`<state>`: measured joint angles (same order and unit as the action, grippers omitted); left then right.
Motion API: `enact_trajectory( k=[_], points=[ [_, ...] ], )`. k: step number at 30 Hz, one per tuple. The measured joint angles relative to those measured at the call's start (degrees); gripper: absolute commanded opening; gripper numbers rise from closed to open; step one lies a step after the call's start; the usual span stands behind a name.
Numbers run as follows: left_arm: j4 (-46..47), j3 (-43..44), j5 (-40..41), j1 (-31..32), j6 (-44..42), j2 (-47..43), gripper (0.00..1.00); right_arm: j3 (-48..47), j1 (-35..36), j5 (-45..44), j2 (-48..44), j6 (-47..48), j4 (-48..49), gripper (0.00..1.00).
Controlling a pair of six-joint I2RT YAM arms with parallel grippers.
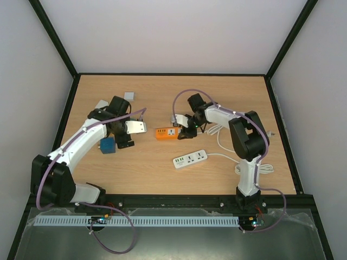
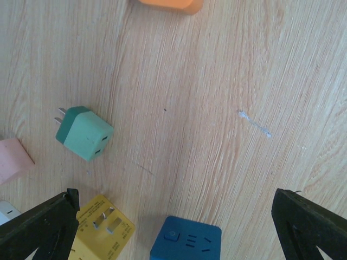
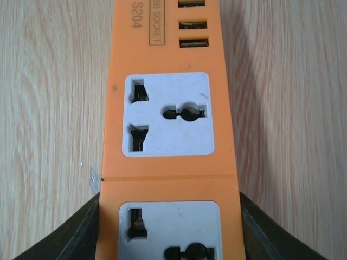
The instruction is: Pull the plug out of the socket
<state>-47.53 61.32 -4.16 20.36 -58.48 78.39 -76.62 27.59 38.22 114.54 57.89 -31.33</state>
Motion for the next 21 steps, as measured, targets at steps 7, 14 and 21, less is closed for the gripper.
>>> enact_trajectory(
  k=[7, 14, 21],
  points=[
    [4.4, 0.0, -3.6, -0.5, 4.3, -2.7, 0.99, 3.7, -6.4, 0.9, -2.1, 5.4, -2.0, 0.36],
    [12.2, 1.0, -12.6, -6.0, 14.1, -7.4, 0.99, 8.1, -11.7, 0.9, -5.0, 9.5, -3.2, 0.46],
    [15.6, 3.0, -20.5, -11.0, 24.6, -5.7, 0.99, 11.1, -13.8, -3.2, -6.3, 10.8, -4.7, 0.66]
  ],
)
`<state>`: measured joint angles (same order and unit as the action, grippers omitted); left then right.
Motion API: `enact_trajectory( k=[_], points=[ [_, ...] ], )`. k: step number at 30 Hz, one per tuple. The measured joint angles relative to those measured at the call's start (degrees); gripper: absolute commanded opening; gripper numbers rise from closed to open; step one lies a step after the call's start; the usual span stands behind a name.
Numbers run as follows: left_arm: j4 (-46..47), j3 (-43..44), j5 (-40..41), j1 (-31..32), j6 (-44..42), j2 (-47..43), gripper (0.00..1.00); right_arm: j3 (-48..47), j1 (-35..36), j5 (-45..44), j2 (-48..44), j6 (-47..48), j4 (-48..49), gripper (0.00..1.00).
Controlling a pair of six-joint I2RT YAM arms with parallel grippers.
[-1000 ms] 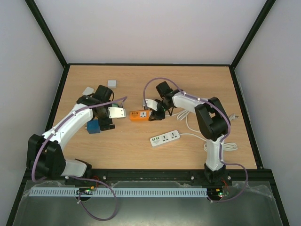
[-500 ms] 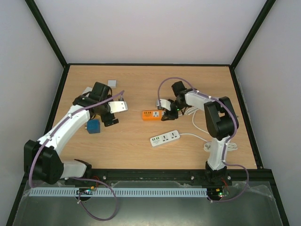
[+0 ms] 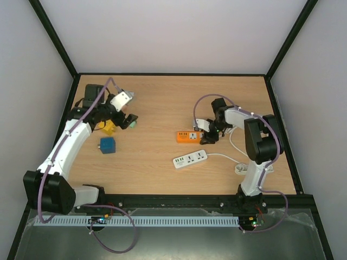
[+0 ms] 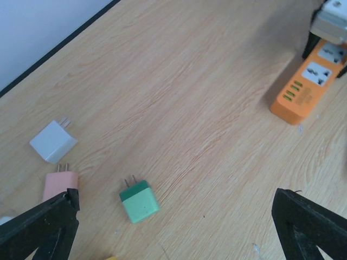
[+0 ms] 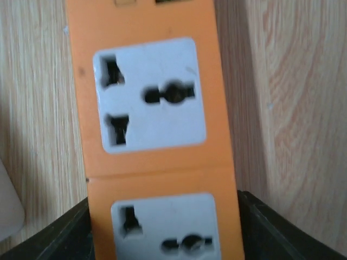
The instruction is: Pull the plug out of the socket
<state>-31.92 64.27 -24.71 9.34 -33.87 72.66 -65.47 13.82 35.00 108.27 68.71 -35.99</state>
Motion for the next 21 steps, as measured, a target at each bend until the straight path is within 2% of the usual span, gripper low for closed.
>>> enact_trajectory(
  k=[7, 13, 21],
  points=[
    [2.4, 0.3, -7.6, -6.6, 8.1, 1.0, 0.99, 1.7, -0.4, -3.1, -2.6, -1.7, -1.2, 0.96],
    [4.6, 1.3, -11.8, -11.7, 14.4, 1.3, 0.99, 0.2, -0.6, -1.8, -6.3, -6.1, -3.0, 0.98],
    [5.3, 8.4, -13.9, -20.2, 19.9, 5.1, 0.99, -4.1, -1.4, 3.5, -19.6, -19.9, 1.1, 0.98]
  ],
)
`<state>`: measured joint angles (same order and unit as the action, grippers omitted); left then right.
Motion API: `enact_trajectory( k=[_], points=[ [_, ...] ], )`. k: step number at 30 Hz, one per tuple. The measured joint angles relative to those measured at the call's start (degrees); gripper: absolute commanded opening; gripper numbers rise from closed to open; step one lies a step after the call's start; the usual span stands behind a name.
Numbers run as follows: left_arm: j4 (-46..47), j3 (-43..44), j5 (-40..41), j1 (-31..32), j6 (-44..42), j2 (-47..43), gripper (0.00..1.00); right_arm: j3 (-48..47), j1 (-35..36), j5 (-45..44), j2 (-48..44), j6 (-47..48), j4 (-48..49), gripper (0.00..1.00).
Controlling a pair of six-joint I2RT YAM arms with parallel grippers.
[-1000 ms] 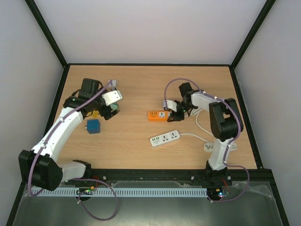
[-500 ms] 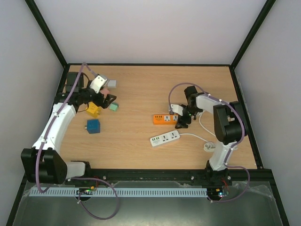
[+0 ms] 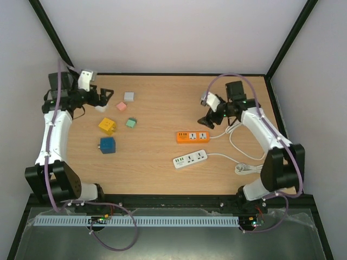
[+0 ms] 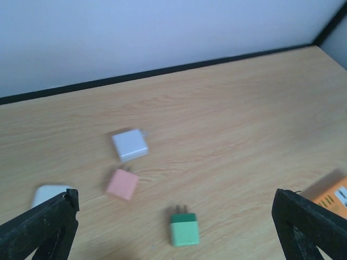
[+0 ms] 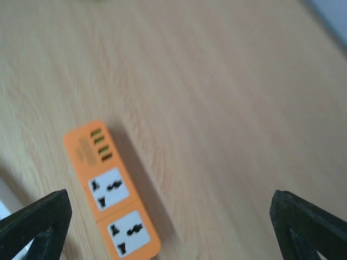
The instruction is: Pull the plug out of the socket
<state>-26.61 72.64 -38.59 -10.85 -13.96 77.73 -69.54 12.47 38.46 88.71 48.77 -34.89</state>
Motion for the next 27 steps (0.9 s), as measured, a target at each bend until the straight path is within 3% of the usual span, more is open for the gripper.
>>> enact_trajectory(
  k=[7, 14, 21, 27],
  points=[
    [0.1, 1.3, 1.2, -8.5, 2.4, 2.7, 0.99, 5.2, -4.6, 0.1, -15.6, -18.7, 14.2, 0.98],
    [2.3, -3.1, 7.5, -10.4, 3.0, -0.3, 0.99, 14.7, -13.4, -2.5, -27.4, -35.0, 25.6, 0.98],
    [4.0, -12.9, 12.7, -10.4, 1.7, -6.0, 0.99, 24.5, -20.6, -4.5, -31.8, -42.9, 30.6, 0.98],
    [4.5, -16.5, 14.3, -10.4, 1.0, -7.3, 0.99, 30.3, -21.1, -6.2, -31.8, -45.3, 32.5, 0.98]
  ],
)
